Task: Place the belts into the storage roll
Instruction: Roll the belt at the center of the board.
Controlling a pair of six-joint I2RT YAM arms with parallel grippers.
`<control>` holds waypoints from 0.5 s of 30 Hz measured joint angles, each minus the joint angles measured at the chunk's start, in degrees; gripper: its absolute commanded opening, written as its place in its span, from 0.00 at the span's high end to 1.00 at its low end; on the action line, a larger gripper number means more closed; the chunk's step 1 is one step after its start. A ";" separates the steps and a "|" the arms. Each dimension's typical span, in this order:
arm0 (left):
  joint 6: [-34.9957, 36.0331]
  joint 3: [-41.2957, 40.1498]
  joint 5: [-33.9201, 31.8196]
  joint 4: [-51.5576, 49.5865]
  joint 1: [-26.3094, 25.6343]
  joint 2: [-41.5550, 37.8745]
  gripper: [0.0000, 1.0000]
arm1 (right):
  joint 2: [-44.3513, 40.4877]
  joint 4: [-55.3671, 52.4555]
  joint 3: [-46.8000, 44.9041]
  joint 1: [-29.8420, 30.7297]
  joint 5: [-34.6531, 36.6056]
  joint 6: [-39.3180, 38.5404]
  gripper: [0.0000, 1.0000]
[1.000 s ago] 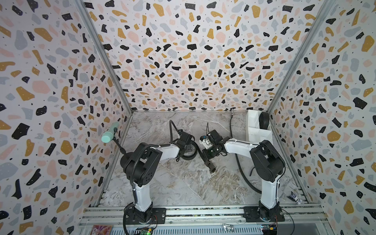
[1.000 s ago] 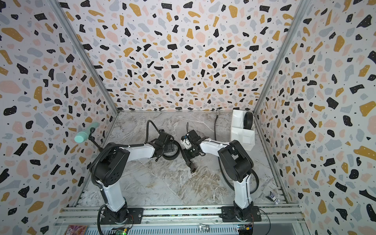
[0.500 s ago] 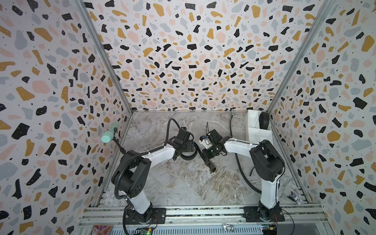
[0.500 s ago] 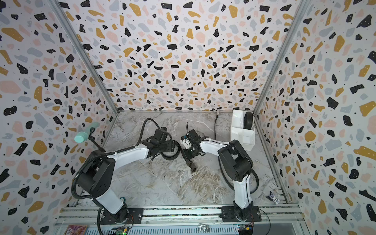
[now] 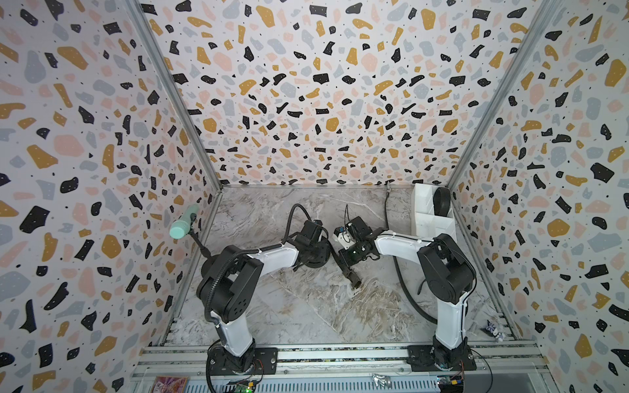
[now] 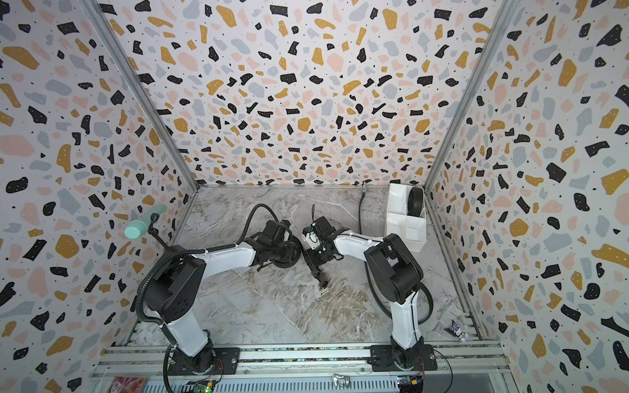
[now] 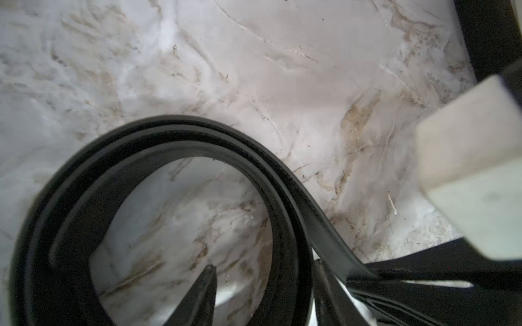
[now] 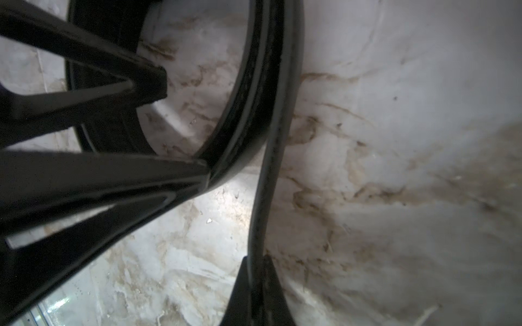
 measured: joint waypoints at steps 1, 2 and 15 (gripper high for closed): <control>-0.09 -0.17 0.11 0.31 0.00 0.00 0.55 | 0.00 0.00 0.00 0.00 0.00 -0.02 1.00; -0.17 -0.35 0.22 0.72 0.00 0.00 0.57 | 0.00 -0.02 0.02 0.00 0.00 0.00 1.00; -0.35 -1.20 0.22 2.12 -0.11 -0.55 0.61 | 0.00 -0.04 0.04 0.00 0.02 -0.04 1.00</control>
